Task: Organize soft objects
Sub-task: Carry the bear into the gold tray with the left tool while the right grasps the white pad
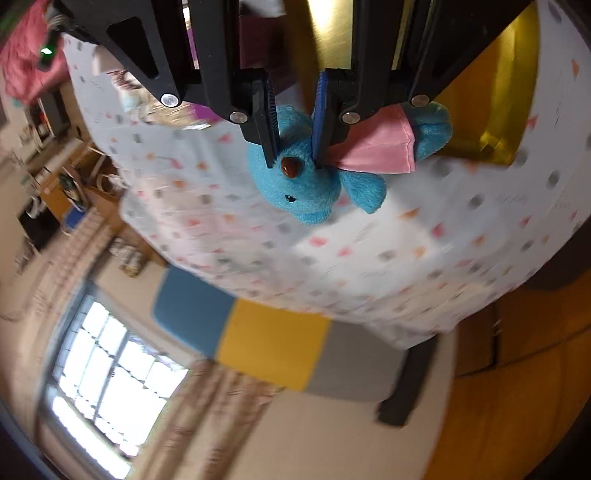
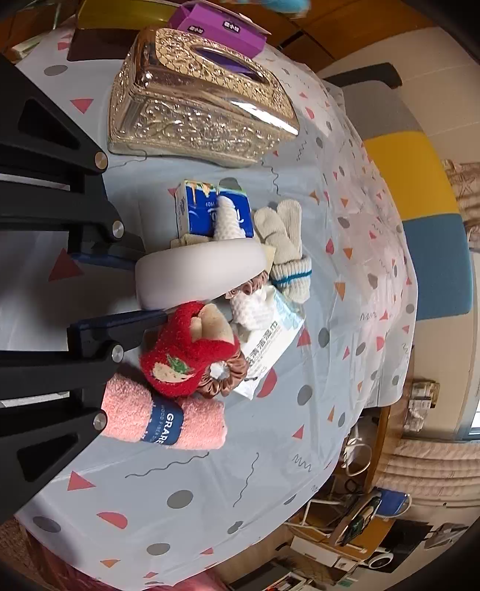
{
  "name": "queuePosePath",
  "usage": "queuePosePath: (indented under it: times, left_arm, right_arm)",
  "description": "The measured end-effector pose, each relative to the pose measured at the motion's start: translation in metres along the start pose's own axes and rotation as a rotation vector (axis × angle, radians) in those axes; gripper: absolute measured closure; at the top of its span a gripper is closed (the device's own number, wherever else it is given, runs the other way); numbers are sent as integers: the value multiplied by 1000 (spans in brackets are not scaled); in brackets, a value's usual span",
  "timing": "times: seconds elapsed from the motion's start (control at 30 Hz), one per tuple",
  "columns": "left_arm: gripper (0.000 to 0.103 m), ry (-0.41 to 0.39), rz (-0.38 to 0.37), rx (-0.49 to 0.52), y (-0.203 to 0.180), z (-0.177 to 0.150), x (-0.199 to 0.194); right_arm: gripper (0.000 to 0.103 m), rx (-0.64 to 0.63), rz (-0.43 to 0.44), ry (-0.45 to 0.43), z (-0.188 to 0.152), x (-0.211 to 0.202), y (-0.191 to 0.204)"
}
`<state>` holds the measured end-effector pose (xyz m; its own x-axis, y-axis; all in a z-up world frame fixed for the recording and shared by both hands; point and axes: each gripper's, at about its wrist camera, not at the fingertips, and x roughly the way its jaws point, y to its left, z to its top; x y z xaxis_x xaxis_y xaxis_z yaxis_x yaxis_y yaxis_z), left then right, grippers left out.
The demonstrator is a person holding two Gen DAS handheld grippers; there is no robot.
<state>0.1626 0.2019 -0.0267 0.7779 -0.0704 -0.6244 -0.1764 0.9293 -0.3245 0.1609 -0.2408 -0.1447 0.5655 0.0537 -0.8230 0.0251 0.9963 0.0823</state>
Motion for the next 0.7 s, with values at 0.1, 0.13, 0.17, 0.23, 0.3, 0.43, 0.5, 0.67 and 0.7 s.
queuePosePath:
  times: [0.1,0.13,0.17,0.23,0.3,0.43,0.5,0.67,0.7]
  left_arm:
    - [86,40,56,-36,30,-19,8]
    - [86,59,75,-50,41,-28,13]
    - [86,74,85,-62,48,-33,16]
    - [85,111,97,-89,58,-44,27]
    - [84,143,100,-120,66,-54,38]
    - [80,169,103,-129,65,-61,50]
    - [68,161,112,-127,63,-63,48]
    - [45,99,129,-90,56,-64,28]
    - [44,93,123,-81,54,-66,23]
  right_arm:
    - [83,-13,28,-7,-1,-2,4]
    - [83,-18,37,-9,-1,-3,6]
    - [83,-20,44,-10,-2,-4,7]
    - [83,-19,58,-11,-2,-4,7]
    - [83,-14,75,-17,-3,-7,8]
    - [84,7,128,-32,-5,-13,7]
    - [84,30,170,-35,-8,-19,7]
    - [84,40,194,-45,-9,-33,11]
    - [84,38,196,-48,-8,-36,12]
